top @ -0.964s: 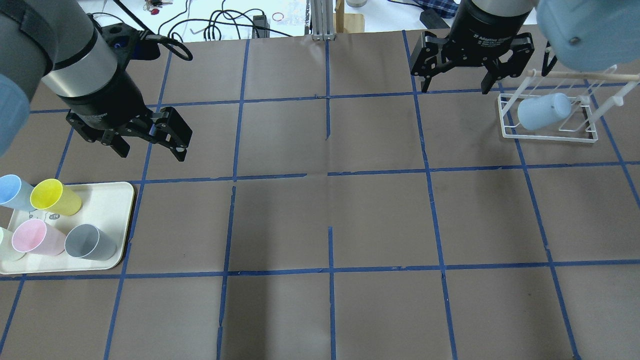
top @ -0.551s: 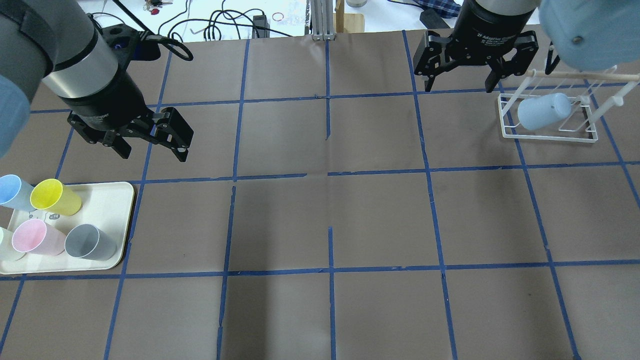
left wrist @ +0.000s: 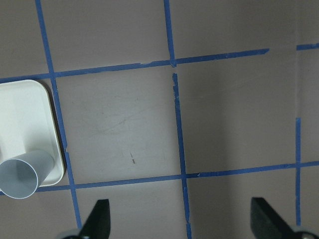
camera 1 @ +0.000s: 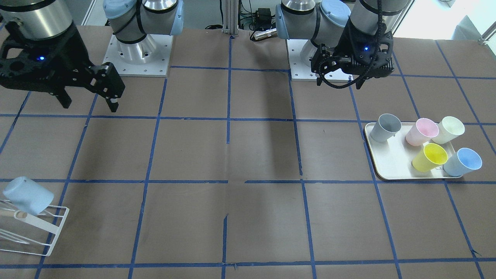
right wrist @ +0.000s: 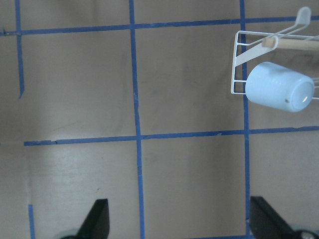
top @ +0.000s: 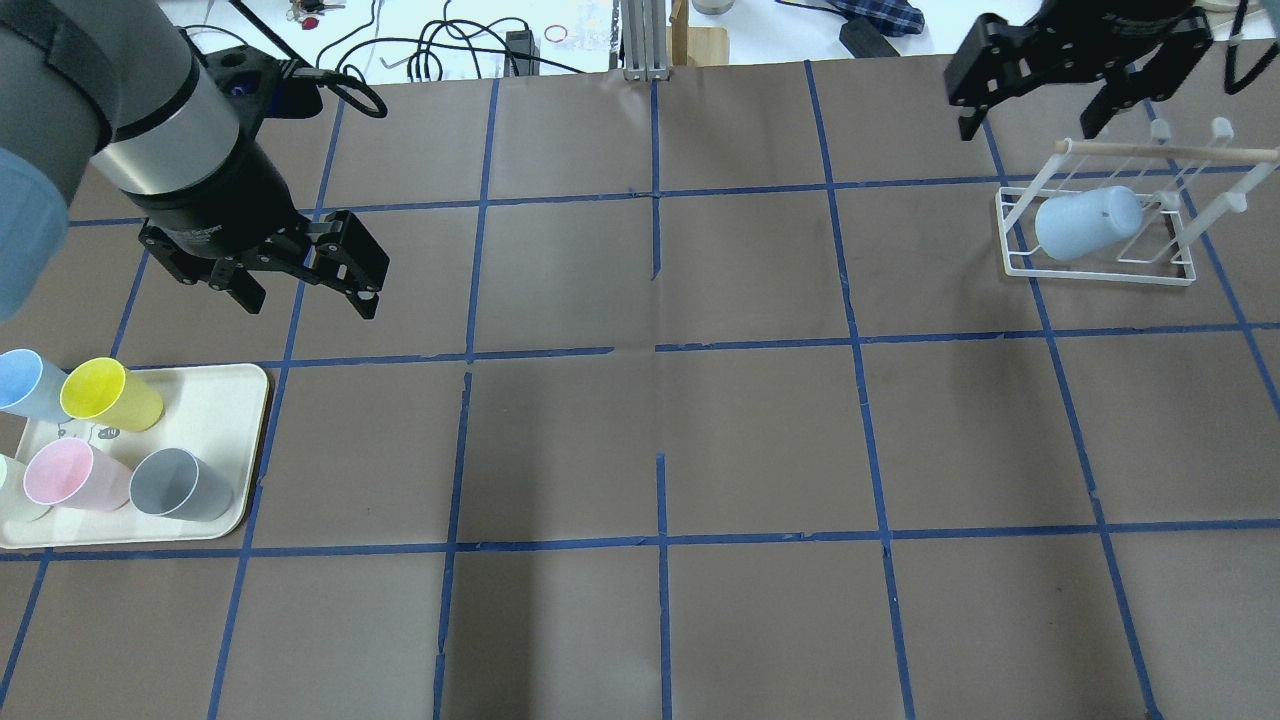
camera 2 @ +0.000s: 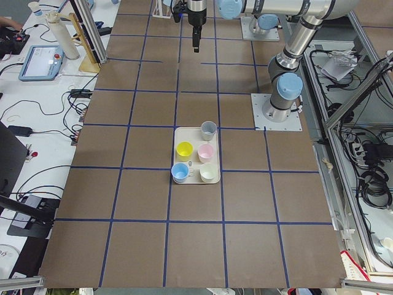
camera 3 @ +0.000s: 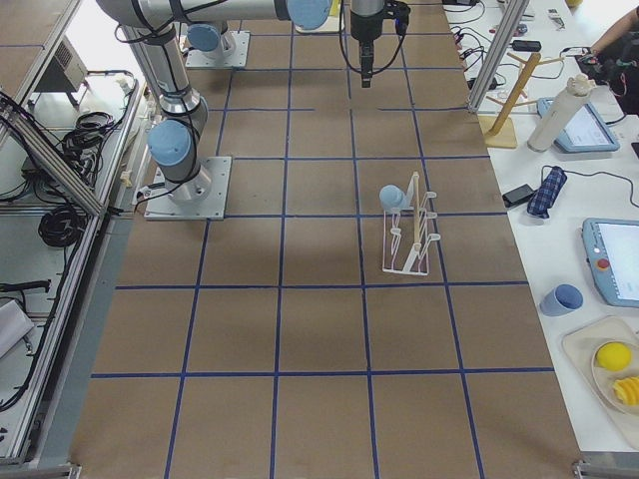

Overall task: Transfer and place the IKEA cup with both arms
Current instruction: 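Move the right gripper down over the light blue cup on the rack, then close the right gripper on the light blue cup's body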

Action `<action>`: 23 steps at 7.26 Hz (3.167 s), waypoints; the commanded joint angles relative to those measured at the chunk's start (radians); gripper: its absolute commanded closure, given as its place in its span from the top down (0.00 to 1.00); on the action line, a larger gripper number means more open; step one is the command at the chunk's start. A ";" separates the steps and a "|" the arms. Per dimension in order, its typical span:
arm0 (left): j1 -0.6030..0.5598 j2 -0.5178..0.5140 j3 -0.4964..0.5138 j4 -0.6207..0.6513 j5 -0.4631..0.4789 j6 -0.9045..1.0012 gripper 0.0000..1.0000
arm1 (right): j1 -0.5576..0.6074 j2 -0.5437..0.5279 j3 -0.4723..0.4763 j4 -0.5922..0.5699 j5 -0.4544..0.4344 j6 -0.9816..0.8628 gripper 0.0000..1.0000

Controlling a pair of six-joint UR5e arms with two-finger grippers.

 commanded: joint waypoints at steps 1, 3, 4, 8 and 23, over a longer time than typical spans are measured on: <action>-0.001 -0.014 -0.002 0.001 0.001 0.000 1.00 | -0.133 0.007 0.007 -0.002 0.013 -0.297 1.00; -0.001 -0.018 -0.002 0.004 0.004 0.000 1.00 | -0.204 0.036 0.028 -0.075 0.091 -0.599 1.00; -0.001 -0.011 -0.005 0.001 0.000 0.000 1.00 | -0.205 0.072 0.031 -0.095 0.093 -0.702 1.00; 0.002 0.003 -0.030 0.007 0.003 0.001 1.00 | -0.259 0.145 0.164 -0.305 0.104 -0.881 1.00; 0.011 0.009 -0.036 0.009 0.003 0.007 1.00 | -0.403 0.272 0.294 -0.549 0.288 -1.288 1.00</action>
